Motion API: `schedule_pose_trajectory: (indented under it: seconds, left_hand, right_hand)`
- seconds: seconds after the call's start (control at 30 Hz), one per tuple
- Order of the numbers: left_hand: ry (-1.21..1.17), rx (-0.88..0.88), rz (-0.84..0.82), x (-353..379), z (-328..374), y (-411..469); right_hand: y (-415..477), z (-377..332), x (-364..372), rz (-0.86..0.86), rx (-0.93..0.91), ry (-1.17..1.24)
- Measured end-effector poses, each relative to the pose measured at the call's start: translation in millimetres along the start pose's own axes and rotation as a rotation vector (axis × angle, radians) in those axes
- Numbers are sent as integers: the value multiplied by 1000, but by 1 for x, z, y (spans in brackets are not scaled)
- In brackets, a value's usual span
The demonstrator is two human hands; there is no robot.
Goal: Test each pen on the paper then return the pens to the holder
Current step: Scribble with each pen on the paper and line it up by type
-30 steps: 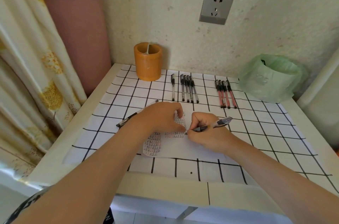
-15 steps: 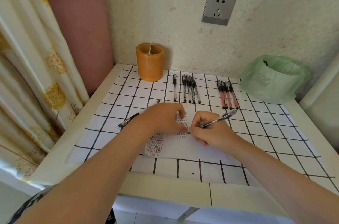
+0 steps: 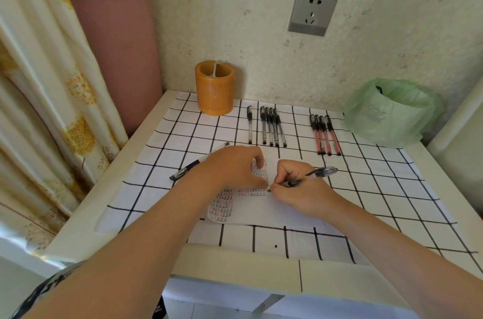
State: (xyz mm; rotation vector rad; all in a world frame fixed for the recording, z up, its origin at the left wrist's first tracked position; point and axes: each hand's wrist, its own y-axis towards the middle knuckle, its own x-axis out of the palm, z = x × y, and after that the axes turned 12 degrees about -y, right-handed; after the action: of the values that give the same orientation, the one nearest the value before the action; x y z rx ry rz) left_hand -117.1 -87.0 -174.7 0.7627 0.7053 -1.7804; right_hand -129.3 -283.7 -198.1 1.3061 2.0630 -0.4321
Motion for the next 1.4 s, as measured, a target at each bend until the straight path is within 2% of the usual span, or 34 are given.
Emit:
schedule_pose_trajectory:
  seconds: [0.57, 0.77, 1.03, 1.4]
  left_hand:
    - [-13, -1, 7, 0, 0, 0]
    - [-17, -3, 5, 0, 0, 0]
    - [-21, -11, -5, 0, 0, 0]
    - [-28, -9, 4, 1, -1, 0]
  right_hand:
    - [0, -1, 2, -25, -28, -74]
    - [-2, 2, 2, -8, -36, 10]
    - [-1, 2, 1, -53, -33, -24]
    - [-2, 3, 4, -16, -26, -8]
